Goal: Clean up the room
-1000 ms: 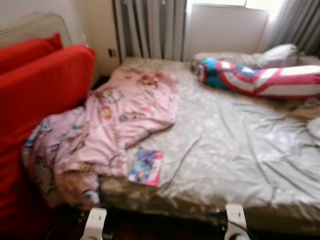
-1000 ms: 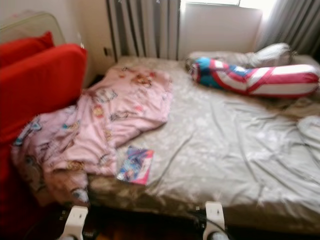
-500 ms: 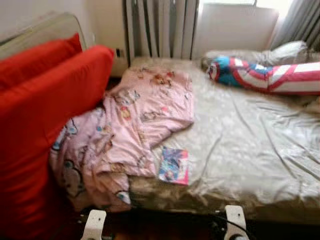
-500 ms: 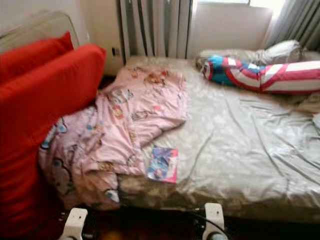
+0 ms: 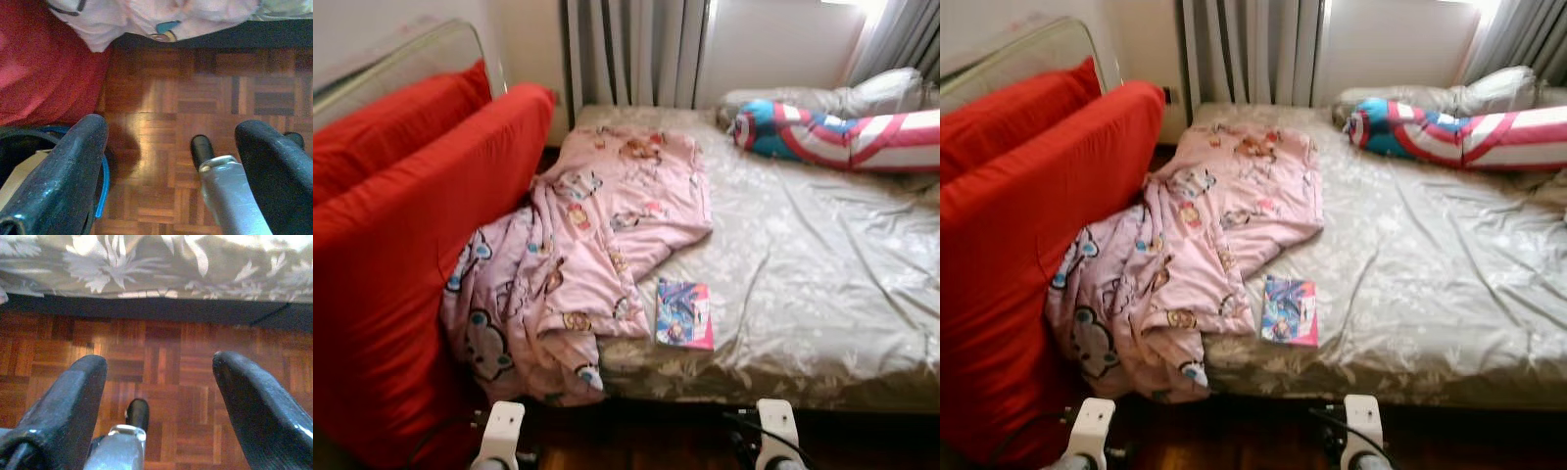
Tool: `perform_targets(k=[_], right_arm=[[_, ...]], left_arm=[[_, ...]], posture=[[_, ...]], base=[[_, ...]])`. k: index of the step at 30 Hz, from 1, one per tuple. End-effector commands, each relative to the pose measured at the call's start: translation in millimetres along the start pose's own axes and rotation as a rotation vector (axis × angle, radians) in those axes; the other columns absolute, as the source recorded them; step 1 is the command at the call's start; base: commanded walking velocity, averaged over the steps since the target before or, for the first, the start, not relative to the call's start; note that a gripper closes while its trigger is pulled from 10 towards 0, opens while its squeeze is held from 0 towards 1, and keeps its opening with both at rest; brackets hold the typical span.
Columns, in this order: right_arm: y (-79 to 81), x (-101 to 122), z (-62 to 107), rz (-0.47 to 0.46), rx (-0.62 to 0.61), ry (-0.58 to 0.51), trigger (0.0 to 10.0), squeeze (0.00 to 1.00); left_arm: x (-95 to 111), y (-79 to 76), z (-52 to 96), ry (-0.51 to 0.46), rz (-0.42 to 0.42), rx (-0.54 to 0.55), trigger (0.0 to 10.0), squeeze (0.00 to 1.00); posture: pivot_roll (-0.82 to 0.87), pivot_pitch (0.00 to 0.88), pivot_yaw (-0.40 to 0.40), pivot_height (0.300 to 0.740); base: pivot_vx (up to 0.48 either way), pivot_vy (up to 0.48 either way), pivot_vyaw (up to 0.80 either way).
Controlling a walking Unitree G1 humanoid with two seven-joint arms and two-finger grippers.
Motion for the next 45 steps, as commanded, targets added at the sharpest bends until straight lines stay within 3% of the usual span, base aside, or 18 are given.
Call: perform_targets(k=[1,37,45], right_arm=[[-4.1,0.5,0.4,0.000,-0.010,0.001,10.0,0.00],[-3.3,2.4,0.0,0.008,-0.005,-0.002,10.0,0.00],[-3.1,2.6,-0.1,0.008,-0.005,-0.002,10.0,0.00]], left_arm=[[-3.3,-4.1,0.3,0.012,0.004,-0.014,10.0,0.00],[-2.0,-4.3,0.0,0.012,0.010,-0.020,10.0,0.00],[-1.7,-4.2,0.0,0.011,0.009,-0.021,10.0,0.00]], posture=[[-0.06,0.000,-0.013,0.740],[-0.06,0.000,-0.017,0.740],[-0.06,0.000,-0.017,0.740]], base=[[0.000,0.000,0.00],[0.000,0.000,0.00],[0.262,0.000,0.00]])
Point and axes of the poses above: a point about 5 cm out from each wrist's last joint towards the gripper, its own z axis pointing back from the gripper into the wrist, its own x axis along the axis of the wrist's last joint, y = z × x, the point moved 3 cm from there along -z, pointing out of the wrist towards the gripper, and after that the axes turned 10 degrees about -z, right-handed, at the moved point
